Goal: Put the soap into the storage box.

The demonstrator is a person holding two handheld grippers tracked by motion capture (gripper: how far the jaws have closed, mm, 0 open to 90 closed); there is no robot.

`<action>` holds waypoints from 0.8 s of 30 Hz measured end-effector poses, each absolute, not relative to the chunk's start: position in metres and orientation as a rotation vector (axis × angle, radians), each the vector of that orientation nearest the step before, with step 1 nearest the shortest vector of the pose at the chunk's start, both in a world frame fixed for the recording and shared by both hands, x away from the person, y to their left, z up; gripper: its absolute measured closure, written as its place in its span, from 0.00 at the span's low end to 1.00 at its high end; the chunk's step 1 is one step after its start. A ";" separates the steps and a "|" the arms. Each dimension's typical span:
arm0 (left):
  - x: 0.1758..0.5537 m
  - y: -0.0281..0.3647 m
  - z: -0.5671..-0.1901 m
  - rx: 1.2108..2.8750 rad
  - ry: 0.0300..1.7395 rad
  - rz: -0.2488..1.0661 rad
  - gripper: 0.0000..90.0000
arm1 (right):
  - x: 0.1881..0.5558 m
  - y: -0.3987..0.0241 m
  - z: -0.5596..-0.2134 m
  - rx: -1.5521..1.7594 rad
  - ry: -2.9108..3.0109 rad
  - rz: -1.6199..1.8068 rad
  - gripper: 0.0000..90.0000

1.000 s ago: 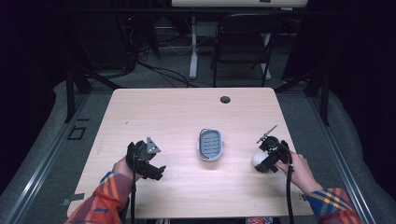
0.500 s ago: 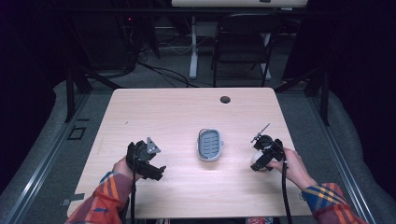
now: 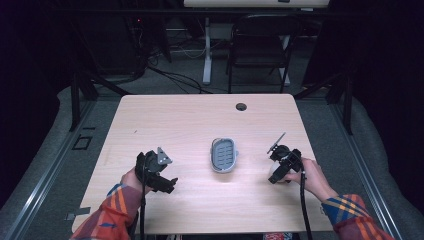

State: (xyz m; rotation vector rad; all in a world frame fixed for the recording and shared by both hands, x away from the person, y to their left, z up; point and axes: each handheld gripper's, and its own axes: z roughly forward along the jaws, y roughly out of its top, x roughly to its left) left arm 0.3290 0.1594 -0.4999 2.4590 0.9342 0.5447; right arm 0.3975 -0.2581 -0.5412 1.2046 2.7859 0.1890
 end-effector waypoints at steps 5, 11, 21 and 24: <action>0.329 0.159 -0.500 2.461 0.932 0.543 0.04 | 0.398 -0.258 -0.542 1.210 2.786 0.191 0.15; 0.329 0.159 -0.500 2.463 0.931 0.543 0.04 | 0.399 -0.258 -0.543 1.199 2.785 0.161 0.21; 0.329 0.159 -0.500 2.465 0.930 0.543 0.04 | 0.399 -0.258 -0.543 1.189 2.787 0.134 0.26; 0.329 0.159 -0.500 2.465 0.930 0.543 0.04 | 0.399 -0.257 -0.543 1.196 2.778 0.140 0.27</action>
